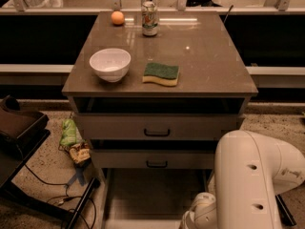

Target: Open bottom drawer

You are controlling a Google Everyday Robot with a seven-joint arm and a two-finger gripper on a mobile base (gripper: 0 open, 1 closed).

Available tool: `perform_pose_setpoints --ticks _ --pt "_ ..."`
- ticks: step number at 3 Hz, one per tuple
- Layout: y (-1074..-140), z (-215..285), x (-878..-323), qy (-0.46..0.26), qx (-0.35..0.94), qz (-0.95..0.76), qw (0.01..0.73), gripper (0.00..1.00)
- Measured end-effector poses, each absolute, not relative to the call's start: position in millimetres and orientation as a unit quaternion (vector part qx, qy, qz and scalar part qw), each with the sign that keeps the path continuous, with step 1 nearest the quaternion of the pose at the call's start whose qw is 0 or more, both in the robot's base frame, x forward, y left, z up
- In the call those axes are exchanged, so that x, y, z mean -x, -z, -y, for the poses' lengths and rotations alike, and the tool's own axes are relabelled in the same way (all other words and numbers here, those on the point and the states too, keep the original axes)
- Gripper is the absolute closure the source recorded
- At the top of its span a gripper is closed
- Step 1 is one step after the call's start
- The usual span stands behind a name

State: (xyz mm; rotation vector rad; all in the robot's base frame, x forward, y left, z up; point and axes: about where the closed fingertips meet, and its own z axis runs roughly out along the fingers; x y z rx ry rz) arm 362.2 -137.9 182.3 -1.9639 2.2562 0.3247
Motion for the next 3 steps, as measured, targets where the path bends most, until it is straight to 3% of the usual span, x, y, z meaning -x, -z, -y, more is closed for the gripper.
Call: perform_pose_setpoints --ticks 1,2,3 --pt "-181.4 137.3 -360.6 -0.109 0.651 -0.748 0.065 0.2" --pt "-180.9 137.3 -362.3 -0.11 0.651 -0.748 0.065 0.0" --pt "-180.9 137.3 -362.3 -0.11 0.651 -0.748 0.065 0.0"
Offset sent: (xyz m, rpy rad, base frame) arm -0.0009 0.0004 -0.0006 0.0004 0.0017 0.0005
